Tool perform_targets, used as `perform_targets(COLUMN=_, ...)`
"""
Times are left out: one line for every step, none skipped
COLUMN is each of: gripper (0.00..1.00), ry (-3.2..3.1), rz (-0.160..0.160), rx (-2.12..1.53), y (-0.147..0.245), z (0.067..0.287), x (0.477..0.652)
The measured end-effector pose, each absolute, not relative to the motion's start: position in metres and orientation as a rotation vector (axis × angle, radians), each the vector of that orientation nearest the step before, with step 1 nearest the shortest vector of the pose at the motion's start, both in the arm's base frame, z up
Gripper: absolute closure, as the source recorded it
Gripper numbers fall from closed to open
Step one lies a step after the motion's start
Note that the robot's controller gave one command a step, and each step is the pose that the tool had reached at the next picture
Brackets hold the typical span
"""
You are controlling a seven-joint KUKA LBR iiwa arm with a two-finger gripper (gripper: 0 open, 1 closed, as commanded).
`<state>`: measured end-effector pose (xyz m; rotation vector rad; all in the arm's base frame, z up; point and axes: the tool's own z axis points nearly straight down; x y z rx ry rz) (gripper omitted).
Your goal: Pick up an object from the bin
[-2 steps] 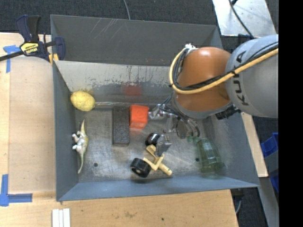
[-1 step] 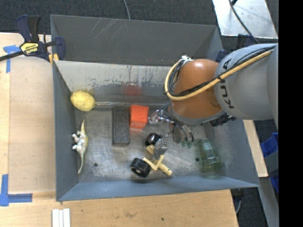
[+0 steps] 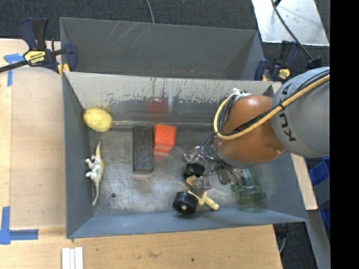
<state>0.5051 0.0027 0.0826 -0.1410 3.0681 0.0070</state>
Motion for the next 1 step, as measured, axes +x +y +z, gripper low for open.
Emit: perform_targets(gripper=1.0, ry=3.068, rz=0.007, rx=-0.141, y=0.0028, z=0.0825, x=0.5051)
